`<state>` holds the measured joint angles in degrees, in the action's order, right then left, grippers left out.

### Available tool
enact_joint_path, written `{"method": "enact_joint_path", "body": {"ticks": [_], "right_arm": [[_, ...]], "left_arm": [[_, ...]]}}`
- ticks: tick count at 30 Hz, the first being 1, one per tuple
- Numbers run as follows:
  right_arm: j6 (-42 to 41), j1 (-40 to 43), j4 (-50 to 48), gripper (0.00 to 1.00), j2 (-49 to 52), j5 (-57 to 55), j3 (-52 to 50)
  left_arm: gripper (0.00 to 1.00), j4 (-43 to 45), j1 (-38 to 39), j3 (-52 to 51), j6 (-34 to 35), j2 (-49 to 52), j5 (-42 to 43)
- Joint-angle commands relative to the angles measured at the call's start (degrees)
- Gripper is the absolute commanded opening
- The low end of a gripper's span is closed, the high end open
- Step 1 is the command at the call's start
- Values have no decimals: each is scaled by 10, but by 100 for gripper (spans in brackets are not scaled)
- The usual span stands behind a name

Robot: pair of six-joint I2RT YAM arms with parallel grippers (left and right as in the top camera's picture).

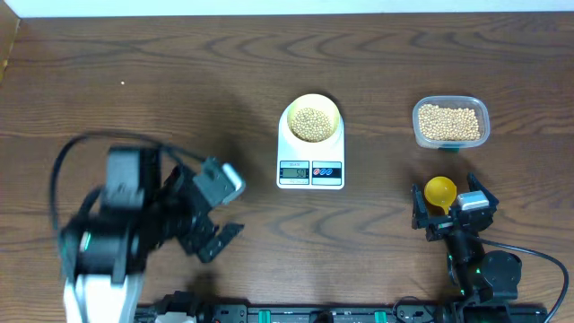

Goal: Scoop item into bowl and weigh 50g on scale

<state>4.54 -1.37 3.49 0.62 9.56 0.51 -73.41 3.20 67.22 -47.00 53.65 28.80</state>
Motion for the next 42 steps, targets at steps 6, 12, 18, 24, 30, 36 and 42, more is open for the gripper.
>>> {"method": "enact_joint_path", "body": {"ticks": [6,12,18,24,30,36,42], "right_arm": [[7,-5,1,99,-3,-2,-2],[7,-5,1,99,-3,-2,-2],[7,-5,1,99,-3,-2,-2],[7,-5,1,99,-3,-2,-2],[7,-5,1,99,-3,-2,-2],[7,-5,1,99,-3,-2,-2],[7,-5,1,99,-3,-2,-2]], "left_arm": [[98,93,-3,-74,225,-218,-40],[98,179,-10,-148,290,-336,-62],[98,310,-10,-266,395,-441,-125],[98,390,-10,-341,396,-490,-155],[98,478,-10,-430,396,-536,-165],[98,526,-10,-477,411,-535,-211],[98,578,-10,-547,448,-536,-242]]}}
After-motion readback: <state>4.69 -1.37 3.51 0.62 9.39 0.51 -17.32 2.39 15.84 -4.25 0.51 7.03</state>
